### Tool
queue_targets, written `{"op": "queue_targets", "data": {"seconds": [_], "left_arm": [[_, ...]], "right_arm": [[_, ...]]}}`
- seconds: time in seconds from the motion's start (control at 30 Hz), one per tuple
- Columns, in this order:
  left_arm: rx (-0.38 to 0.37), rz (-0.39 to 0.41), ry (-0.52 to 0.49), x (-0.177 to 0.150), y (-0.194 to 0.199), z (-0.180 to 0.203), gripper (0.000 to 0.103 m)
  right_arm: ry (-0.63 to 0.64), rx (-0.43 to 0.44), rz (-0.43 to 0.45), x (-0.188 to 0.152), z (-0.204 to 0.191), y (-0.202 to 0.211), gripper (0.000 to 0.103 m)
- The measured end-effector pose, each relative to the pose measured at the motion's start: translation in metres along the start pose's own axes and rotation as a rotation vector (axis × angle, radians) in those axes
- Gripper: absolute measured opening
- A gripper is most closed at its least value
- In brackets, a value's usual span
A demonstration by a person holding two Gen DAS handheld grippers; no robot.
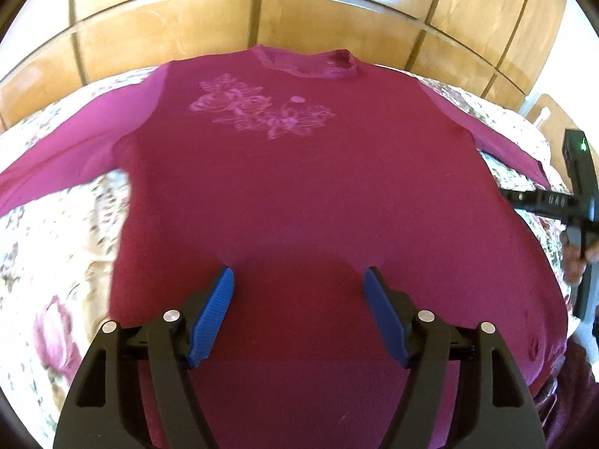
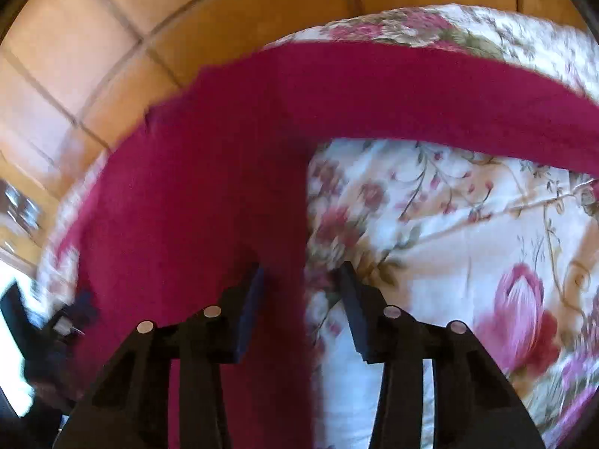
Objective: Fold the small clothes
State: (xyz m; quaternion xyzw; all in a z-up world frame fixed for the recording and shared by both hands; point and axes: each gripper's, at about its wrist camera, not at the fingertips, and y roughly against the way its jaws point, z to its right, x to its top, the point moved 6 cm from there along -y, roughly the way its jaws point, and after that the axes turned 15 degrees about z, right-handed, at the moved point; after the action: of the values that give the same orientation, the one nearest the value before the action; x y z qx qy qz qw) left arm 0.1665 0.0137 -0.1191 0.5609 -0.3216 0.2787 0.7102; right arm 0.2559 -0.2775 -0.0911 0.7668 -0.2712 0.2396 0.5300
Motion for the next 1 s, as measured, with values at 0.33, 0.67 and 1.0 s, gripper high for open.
{"op": "queue_targets", "data": {"seconds": [0.33, 0.67, 1.0], "left_arm": [[-0.001, -0.009, -0.094, -0.041, 0.038, -0.022, 0.071], [-0.016, 0.023, -0.004, -0.049, 0.078, -0.035, 0.071], [0.056, 0.140, 0.288, -0.031, 0.119, -0.087, 0.071]], "right_arm": [[0.147, -0.108, 0.004, -0.035, -0.009, 0.025, 0.005], [0.168, -0.187, 0.117, -0.028, -0.022, 0.051, 0.050], [0.299, -0.048, 0.172, -0.061, -0.115, 0.051, 0.069]]}}
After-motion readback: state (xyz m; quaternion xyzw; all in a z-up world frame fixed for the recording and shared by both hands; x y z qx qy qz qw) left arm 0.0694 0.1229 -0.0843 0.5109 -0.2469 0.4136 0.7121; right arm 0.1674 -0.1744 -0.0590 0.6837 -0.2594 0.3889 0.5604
